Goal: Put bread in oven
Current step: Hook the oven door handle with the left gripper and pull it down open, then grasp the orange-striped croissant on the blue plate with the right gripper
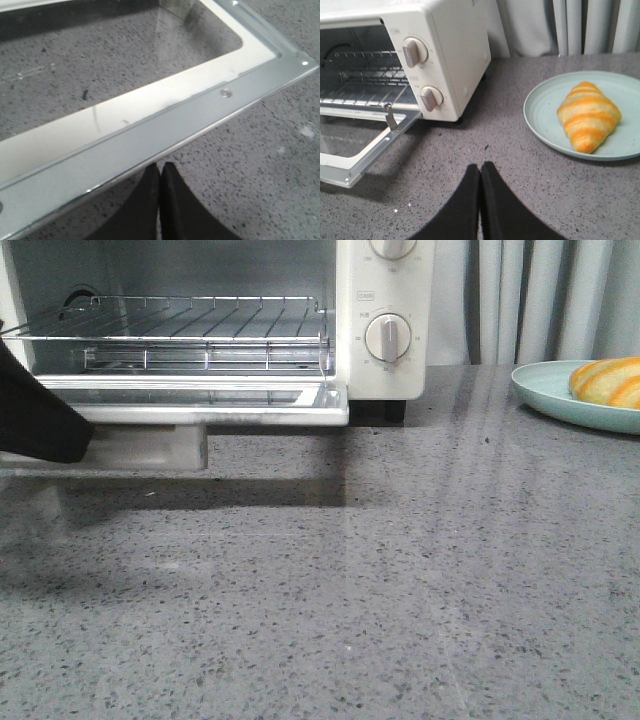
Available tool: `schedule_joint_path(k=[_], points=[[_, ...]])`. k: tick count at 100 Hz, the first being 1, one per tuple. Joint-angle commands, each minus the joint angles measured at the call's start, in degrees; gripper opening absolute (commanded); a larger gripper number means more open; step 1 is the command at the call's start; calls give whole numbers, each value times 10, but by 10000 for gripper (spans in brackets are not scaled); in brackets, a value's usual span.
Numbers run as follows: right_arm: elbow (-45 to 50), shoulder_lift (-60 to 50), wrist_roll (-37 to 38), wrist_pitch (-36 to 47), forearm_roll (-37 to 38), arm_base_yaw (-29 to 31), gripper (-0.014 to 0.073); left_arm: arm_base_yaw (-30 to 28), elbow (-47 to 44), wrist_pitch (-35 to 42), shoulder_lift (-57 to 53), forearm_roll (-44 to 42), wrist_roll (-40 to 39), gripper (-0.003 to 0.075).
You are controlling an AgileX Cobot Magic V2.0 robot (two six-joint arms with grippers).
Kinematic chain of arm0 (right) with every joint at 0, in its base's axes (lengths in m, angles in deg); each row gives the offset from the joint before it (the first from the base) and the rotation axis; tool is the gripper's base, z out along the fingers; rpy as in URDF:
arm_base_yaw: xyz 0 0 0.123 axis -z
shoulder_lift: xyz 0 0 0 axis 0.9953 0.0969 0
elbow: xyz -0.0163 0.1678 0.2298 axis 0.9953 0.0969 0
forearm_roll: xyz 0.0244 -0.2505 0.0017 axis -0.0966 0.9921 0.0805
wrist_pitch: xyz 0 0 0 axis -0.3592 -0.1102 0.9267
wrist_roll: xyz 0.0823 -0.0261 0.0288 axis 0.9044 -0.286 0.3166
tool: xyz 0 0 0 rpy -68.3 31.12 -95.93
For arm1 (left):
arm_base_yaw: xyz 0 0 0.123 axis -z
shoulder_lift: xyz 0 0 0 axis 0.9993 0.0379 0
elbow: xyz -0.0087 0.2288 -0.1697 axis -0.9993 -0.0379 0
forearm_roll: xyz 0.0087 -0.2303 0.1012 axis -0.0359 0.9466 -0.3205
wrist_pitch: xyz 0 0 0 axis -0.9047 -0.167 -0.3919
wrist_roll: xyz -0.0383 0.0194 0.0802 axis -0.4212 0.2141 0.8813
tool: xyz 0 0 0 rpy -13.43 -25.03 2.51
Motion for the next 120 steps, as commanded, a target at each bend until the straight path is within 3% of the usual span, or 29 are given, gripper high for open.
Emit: schedule_joint_path(k=[1,26,55,102,109,114,119,120], points=[[-57,66,-6,23,2,3,-7,0,17,0,-9,28,-5,-22],[-190,256,-5,16,11,8,307,0,17,-59,-17,17,-24,-22],[-292,433,28,6,53,113,308,0,17,-74,-157,17,-32,-22],[-307,636,28,36,49,118,307,0,17,-74,-354,27,-65,-22],[-307,647,28,27,49,118,251,0,17,-74,-361,27,-68,-22],[-307,648,28,22,48,118,125,0,17,-74,-363,27,-76,-22],[-310,643,28,21,47,118,-76,0,17,-74,-363,27,-80,-22],[-311,641,28,21,44,118,-74,0,17,-74,-363,27,-80,-22]])
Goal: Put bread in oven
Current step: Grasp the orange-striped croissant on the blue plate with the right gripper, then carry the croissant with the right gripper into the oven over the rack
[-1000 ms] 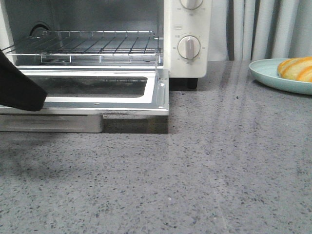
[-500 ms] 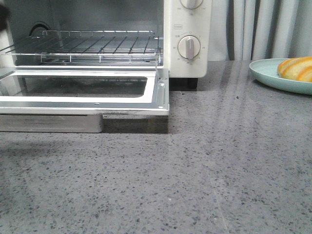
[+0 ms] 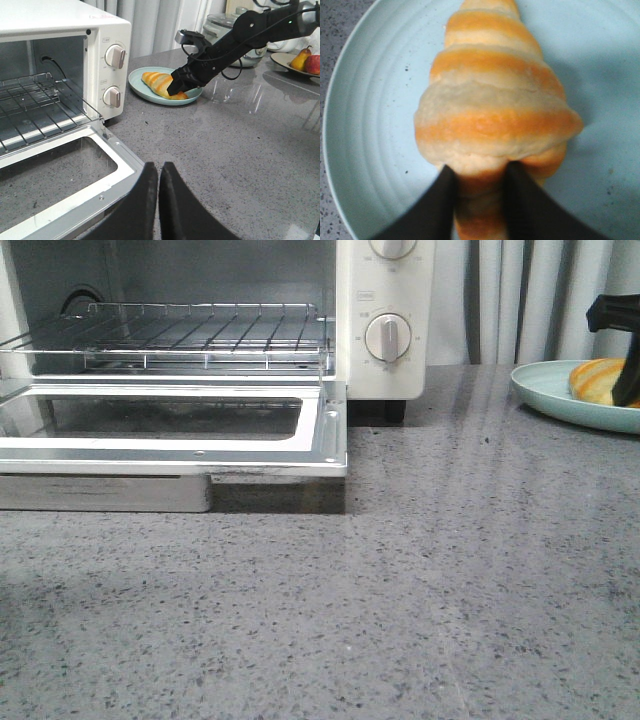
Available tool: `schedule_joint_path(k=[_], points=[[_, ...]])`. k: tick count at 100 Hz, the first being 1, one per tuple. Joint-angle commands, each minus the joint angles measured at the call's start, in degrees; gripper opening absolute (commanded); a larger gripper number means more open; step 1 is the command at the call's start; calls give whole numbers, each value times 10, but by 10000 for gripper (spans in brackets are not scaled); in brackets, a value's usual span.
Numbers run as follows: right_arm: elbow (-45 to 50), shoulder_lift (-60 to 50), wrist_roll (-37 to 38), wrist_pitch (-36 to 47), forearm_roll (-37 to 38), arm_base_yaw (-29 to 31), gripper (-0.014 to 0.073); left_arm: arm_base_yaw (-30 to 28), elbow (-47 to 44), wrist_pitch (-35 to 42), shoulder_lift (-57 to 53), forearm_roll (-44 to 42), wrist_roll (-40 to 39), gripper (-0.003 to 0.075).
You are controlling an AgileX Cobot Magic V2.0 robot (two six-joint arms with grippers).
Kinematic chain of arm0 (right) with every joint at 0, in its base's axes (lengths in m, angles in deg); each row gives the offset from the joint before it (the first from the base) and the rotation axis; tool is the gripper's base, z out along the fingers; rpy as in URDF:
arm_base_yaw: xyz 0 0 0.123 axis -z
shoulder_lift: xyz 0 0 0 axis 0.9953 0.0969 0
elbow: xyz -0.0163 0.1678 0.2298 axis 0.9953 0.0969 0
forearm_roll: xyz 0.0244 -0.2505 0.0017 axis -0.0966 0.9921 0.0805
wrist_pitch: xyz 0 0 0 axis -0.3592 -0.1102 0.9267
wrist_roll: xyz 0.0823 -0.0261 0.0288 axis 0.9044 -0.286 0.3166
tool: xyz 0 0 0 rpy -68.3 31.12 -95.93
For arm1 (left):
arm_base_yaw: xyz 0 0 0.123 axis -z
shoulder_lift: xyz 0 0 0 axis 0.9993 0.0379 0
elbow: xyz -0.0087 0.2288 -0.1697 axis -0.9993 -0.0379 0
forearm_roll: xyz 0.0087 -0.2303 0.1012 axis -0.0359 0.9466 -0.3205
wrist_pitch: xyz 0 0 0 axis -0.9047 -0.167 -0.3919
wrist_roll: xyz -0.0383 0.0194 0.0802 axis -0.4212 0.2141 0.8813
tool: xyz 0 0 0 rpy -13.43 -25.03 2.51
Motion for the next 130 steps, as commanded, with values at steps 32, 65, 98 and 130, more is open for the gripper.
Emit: schedule_joint_path(k=[32,65,98,130], points=[[-160,-193,-38,67,-24,-114,-69,0,17,17,1,30,-14,-22],[-303,-145,-99,-3,-23,-451,-69,0,17,18,1,36,-14,-22],[-303,-1,-99,-27,8,-493,-68,0,17,12,-19,60,-14,-22],[-303,54,-98,60,8,-447,-59,0,17,12,-69,60,-14,-22]])
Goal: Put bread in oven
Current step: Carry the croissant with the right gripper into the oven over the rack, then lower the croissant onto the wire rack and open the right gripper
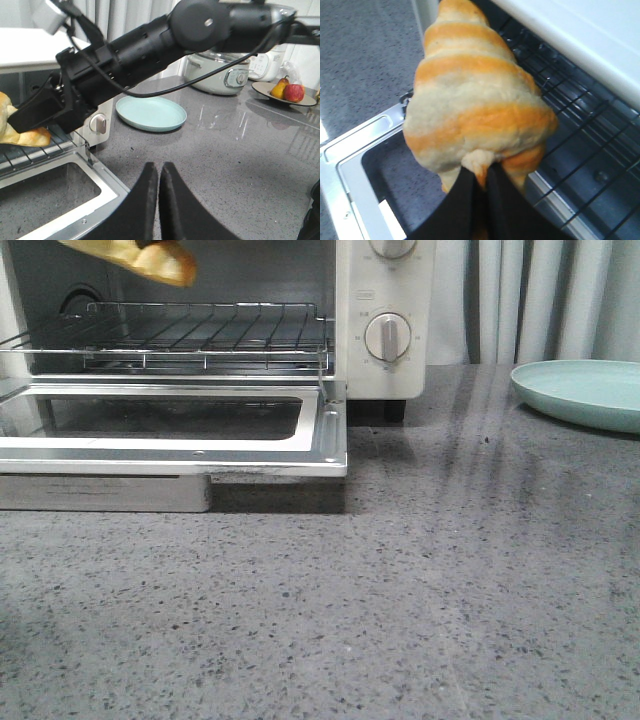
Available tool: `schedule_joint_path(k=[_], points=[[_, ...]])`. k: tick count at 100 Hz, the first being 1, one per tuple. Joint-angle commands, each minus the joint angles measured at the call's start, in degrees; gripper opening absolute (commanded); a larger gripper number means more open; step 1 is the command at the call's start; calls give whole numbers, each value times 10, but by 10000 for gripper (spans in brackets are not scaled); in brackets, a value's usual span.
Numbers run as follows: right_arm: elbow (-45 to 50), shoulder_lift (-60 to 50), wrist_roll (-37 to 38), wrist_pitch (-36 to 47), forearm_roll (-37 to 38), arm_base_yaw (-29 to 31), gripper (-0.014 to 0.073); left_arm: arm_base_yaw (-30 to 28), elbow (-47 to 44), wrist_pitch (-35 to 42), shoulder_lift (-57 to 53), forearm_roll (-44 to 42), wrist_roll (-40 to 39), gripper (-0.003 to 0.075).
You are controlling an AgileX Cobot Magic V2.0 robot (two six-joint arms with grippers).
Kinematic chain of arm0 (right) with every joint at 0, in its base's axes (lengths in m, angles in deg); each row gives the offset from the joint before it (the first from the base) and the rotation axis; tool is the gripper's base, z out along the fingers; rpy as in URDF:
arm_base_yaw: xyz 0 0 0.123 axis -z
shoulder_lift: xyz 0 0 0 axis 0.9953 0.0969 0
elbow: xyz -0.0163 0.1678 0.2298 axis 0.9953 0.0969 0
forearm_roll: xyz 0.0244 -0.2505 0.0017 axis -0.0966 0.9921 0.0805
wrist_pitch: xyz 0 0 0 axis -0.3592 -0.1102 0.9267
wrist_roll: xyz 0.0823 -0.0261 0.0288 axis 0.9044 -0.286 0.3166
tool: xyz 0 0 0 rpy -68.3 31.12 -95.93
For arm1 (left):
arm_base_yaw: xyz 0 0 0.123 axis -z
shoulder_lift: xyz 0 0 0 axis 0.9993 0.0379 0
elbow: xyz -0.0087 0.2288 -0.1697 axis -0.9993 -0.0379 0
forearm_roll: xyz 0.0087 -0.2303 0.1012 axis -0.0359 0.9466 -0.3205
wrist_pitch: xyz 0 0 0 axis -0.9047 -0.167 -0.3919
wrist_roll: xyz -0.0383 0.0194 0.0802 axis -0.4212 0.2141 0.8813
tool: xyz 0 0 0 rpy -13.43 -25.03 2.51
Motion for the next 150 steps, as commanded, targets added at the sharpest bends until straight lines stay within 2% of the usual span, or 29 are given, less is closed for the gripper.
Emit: schedule_joint_path(k=[1,6,11,28,35,43,50,55,60,66,76,94,101,126,150], points=[[-18,-20,-5,62,-2,10,-59,0,17,15,-3,30,-5,-22],[-18,-17,-5,67,-2,14,-13,0,17,15,-6,30,-5,-22],[-18,-16,-5,73,-2,14,69,0,17,15,-6,30,-5,-22],[-20,-16,-4,92,-9,17,525,0,17,19,-6,30,-5,-22],[-23,-16,-4,79,-9,17,584,0,17,28,-6,30,-5,-22],[-23,-24,-4,61,-11,17,545,0,17,42,-6,30,-5,-22],[-23,-37,-4,33,-20,17,440,0,17,58,-7,30,-5,-22],[-23,-50,-4,3,-23,16,307,0,17,71,-15,26,-5,-22],[-23,-66,-4,-33,-25,15,111,0,17,84,-29,20,-6,-22],[-21,-87,-5,-74,-25,14,-81,0,17,101,-47,6,-6,-22],[4,-137,-16,-100,-26,5,-48,0,16,123,-80,-58,-52,-22],[113,-288,-39,-70,-2,-8,-48,-1,4,126,-130,-279,-244,-22],[170,-356,-39,-44,21,-8,-48,-1,-9,125,-139,-327,-298,-22],[408,-617,-39,63,93,-8,-48,-1,-66,132,-143,-335,-308,-22],[592,-813,-22,160,95,4,-48,-1,-86,142,-143,-335,-308,-22]])
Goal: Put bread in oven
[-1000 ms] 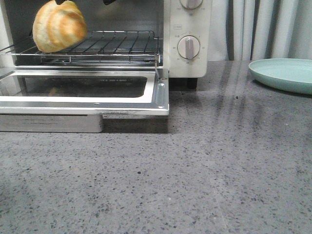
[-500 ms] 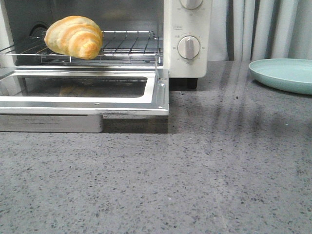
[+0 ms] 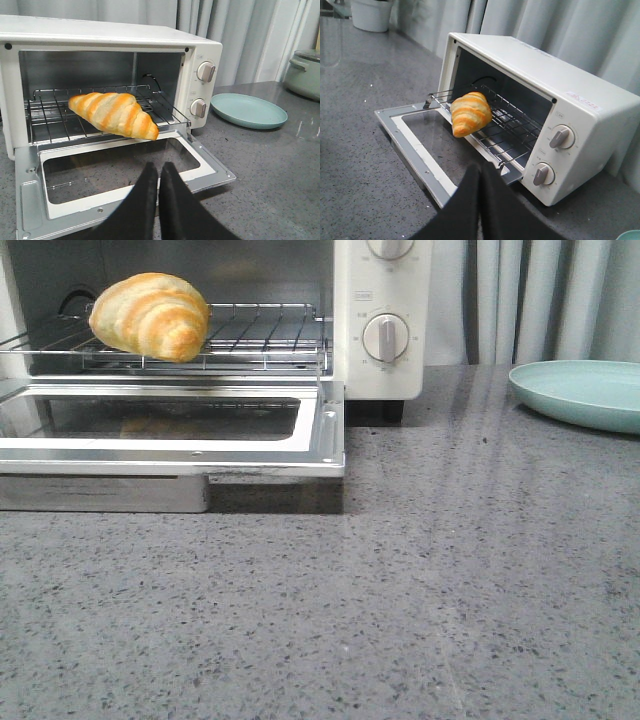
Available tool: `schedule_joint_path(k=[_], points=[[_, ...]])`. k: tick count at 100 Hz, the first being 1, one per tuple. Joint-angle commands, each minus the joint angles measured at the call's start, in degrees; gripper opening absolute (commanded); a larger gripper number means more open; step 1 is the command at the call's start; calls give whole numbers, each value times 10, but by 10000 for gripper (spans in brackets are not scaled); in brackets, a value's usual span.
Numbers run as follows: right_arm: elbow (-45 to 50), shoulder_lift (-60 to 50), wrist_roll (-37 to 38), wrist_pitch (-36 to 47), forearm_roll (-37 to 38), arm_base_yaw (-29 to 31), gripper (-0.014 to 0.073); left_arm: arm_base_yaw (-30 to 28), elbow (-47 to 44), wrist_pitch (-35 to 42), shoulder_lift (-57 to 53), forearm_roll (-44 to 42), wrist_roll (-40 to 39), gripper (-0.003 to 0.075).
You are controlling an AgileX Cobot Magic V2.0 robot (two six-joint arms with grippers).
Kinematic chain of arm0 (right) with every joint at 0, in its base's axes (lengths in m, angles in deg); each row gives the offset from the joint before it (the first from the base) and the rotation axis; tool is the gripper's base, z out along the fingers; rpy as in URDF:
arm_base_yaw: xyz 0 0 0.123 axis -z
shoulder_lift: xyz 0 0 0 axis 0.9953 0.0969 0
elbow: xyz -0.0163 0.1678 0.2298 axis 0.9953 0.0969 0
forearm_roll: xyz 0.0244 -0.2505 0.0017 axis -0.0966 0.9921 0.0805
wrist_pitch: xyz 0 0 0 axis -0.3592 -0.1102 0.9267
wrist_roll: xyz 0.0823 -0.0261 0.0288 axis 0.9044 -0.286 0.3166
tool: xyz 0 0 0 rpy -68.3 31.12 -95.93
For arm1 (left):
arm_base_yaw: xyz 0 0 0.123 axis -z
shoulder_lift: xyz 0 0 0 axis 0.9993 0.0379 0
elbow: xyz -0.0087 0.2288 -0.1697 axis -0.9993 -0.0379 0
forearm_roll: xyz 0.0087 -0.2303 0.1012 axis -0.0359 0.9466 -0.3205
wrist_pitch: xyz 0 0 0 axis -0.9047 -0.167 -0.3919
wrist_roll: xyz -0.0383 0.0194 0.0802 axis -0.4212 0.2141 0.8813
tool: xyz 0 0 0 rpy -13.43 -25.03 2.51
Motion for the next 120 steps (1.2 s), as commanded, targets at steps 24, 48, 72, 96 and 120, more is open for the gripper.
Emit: schedule_joint_path(k=[24,48,72,96,120], points=[[91,-97,7,112,4,16,-48,-1,12,41,7,10,-8,-22],[92,-97,7,107,4,16,-48,-1,12,41,7,10,-8,-22],[92,-97,7,107,4,16,-48,-1,7,44,7,19,-8,-22],[92,-97,7,107,4,16,-48,-23,-35,83,-8,-41,-2,-22],[92,-97,7,107,4,16,-48,-139,-171,212,-89,-104,-17,-21]])
